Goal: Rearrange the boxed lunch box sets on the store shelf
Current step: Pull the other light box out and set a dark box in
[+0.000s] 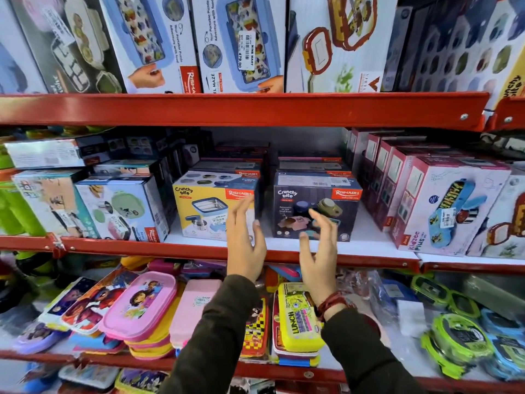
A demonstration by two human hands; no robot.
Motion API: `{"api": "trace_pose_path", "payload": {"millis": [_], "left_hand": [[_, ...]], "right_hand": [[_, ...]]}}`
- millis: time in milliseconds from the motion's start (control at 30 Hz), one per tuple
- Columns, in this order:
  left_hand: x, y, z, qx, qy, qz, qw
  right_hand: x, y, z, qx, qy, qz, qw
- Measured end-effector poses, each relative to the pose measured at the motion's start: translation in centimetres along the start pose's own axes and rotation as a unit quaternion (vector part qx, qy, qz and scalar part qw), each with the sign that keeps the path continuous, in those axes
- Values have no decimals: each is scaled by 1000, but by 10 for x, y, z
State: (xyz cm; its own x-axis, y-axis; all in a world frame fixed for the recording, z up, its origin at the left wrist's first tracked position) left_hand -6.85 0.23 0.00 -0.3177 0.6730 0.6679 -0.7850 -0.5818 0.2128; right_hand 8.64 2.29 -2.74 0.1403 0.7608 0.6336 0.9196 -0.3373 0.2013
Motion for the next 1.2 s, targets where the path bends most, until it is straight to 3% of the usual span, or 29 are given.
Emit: {"api": "trace_pose_path", "payload": {"millis": [133,233,333,467,667,800,1033,1200], "left_hand": [[10,36,-22,-6,30,36,999],[20,64,-42,-22,97,52,994],[30,88,-63,-7,192,51,980],[43,108,-90,32,272,-14,962],[39,126,-92,-18,254,-29,967],[28,140,-89,-67,202,-3,977],[15,160,-85,-158,129,-42,978],[20,170,-78,-198,108,-18,974]], "right_hand": [[-7,-43,-16,13,-33,-97,995],[-8,-70,-24,-8,-86,-164,983],[-4,-87,-29,-101,-102,-180,973],[-2,-99,-33,-193,-102,-179,959],[-11,-96,-41,-110,-126,-133,977],[-20,-90,-43,-53,-120,-53,990],[-19,-78,-66,63,-136,85,985],[-15,-72,-75,139,-113,44,983]]}}
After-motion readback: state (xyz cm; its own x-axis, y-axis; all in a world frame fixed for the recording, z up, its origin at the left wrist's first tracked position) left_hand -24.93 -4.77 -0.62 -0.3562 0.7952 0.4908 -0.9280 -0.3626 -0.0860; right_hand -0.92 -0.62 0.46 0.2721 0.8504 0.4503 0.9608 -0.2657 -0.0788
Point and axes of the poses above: each hand's wrist, its own x-axis towards the middle knuckle, its own y-axis out of the back of the hand, z = x × y, the point moved 2 cm from there along x, towards the middle knuckle, and after that the axes turned 4 degrees about -x, right-handed, at the moved point
